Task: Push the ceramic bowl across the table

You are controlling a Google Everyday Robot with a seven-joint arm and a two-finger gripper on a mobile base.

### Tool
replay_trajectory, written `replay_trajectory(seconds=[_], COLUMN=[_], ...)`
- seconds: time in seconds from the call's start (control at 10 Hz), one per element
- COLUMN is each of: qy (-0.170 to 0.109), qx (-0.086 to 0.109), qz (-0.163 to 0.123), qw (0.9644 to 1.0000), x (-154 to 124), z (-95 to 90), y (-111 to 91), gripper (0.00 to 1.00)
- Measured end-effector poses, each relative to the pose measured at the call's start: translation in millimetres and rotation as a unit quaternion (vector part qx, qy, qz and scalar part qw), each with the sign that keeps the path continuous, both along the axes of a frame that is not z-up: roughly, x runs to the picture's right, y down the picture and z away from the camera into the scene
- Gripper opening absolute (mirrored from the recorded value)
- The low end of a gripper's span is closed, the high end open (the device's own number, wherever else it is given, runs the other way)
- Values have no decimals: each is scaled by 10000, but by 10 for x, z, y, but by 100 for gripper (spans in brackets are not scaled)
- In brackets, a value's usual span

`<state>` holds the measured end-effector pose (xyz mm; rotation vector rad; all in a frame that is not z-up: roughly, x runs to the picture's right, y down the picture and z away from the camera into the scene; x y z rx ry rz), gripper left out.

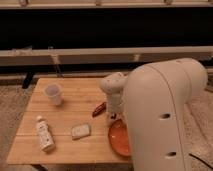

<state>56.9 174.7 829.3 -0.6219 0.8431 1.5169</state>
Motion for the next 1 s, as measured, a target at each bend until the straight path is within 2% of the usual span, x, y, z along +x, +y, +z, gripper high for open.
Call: replay_trajectory(seconds=[1.0], qy=[-165], qx=[69], qz=[-165], qw=[9997], x=[-41], z=[140], y=[-230], gripper=[65])
